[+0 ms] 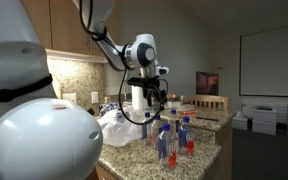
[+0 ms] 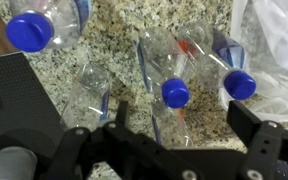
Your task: Put the water bottles on the counter in the plastic bag
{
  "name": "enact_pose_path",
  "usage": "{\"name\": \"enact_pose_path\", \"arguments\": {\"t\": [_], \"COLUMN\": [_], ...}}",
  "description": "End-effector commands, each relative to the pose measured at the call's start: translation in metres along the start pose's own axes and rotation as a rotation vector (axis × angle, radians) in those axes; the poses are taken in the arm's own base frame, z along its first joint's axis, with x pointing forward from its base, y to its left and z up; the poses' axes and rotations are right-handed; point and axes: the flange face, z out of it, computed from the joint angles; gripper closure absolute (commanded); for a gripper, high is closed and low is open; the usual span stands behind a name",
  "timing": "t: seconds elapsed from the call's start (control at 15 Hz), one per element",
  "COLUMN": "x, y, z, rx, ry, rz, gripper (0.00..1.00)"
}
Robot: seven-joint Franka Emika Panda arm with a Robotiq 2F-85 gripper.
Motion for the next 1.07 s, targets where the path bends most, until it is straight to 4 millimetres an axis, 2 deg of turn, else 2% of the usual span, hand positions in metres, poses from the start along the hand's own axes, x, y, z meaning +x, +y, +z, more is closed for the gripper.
{"name": "enact_pose_path", "arguments": {"t": [0.0,0.13,0.2,0.27,0.4,0.6,1.0], "x": [0.010,0.009,0.009,0.010,0.015,0.022,0.027], "y": [-0.007,-0.003,-0.001,0.004,0.008,0.008,-0.009], "z": [0.042,0.056,0.061,0.062,0.061,0.053,0.050], "rx": [-0.027,-0.049,-0.066,-0.075,-0.070,-0.062,-0.032], "ry": [-0.102,-0.156,-0.178,-0.186,-0.182,-0.156,-0.164], "rz": [0.030,0.036,0.041,0.057,0.091,0.115,0.084], "gripper": [0.00,0.00,0.04,0.27,0.32,0.52,0.92]}}
